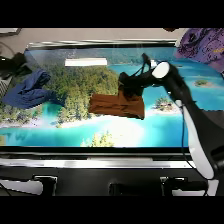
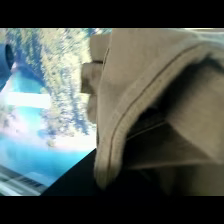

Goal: Fold the clothes and pants, and hang the long-sleeved shirts on hangers.

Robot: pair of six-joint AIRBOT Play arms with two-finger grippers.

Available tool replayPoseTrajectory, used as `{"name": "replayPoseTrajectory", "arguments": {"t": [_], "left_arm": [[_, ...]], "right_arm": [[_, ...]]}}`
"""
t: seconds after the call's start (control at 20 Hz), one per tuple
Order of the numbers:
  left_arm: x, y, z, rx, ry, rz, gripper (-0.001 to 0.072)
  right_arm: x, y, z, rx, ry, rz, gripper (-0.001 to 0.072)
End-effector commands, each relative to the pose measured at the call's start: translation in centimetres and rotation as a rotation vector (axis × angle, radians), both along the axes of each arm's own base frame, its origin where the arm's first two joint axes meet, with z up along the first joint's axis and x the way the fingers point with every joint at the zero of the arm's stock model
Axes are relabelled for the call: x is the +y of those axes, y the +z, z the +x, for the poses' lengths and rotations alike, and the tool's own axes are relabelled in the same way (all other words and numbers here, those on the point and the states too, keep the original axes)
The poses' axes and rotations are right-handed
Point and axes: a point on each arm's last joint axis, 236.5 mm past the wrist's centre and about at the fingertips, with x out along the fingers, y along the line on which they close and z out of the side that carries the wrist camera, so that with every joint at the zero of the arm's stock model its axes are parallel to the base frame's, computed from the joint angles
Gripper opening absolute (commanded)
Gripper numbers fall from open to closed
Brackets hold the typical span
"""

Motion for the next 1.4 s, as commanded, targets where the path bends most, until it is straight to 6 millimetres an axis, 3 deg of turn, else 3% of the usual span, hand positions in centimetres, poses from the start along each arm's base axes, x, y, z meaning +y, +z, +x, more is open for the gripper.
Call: {"name": "replayPoseTrajectory", "arguments": {"t": [0.0, 0.25, 0.3, 0.4, 0.45, 0.65, 0.8, 0.95, 1.05, 1.25, 1.35], "left_arm": [[3.4, 1.0, -1.1, -0.010, 0.066, 0.019, 0.0018], [2.9, 0.5, -0.9, -0.008, 0.061, 0.016, 0.0018], [2.7, 0.0, -0.9, 0.004, 0.056, 0.013, 0.0018], [2.2, -1.0, -1.1, 0.031, 0.047, 0.006, 0.0018], [1.9, -1.4, -1.1, 0.040, 0.041, 0.003, 0.0018], [1.2, -1.4, -0.5, 0.023, 0.033, 0.004, 0.0018], [0.6, -1.3, -0.3, 0.018, 0.039, -0.004, 0.0018], [0.1, -1.3, -0.2, 0.018, 0.028, -0.004, 0.0018], [0.0, -1.3, -0.2, 0.018, 0.025, -0.004, 0.0018], [0.0, -1.3, -0.2, 0.018, 0.024, -0.003, 0.0018], [0.0, -1.3, -0.2, 0.017, 0.023, -0.003, 0.0018]], "right_arm": [[4.0, -1.8, 0.3, 0.028, -0.007, 0.075, 0.0032], [5.7, -3.3, 0.9, 0.039, -0.024, 0.106, 0.0034], [5.8, -3.0, 1.3, 0.027, -0.038, 0.119, 0.0070], [6.4, -2.1, 1.8, 0.011, -0.051, 0.169, 0.0388], [6.9, -1.4, 1.7, -0.002, -0.033, 0.197, 0.0440], [9.1, 1.9, 0.6, -0.052, 0.063, 0.330, 0.0494], [7.4, 4.3, 1.6, -0.112, 0.033, 0.342, 0.0493], [2.2, 6.1, 3.3, -0.139, -0.018, 0.333, 0.0493], [-2.9, 5.4, 3.9, -0.109, -0.032, 0.288, 0.0494], [-14.5, -0.6, 3.9, -0.011, -0.071, 0.047, 0.0493], [-17.7, -3.9, 3.3, 0.059, -0.089, 0.028, 0.0494]]}}
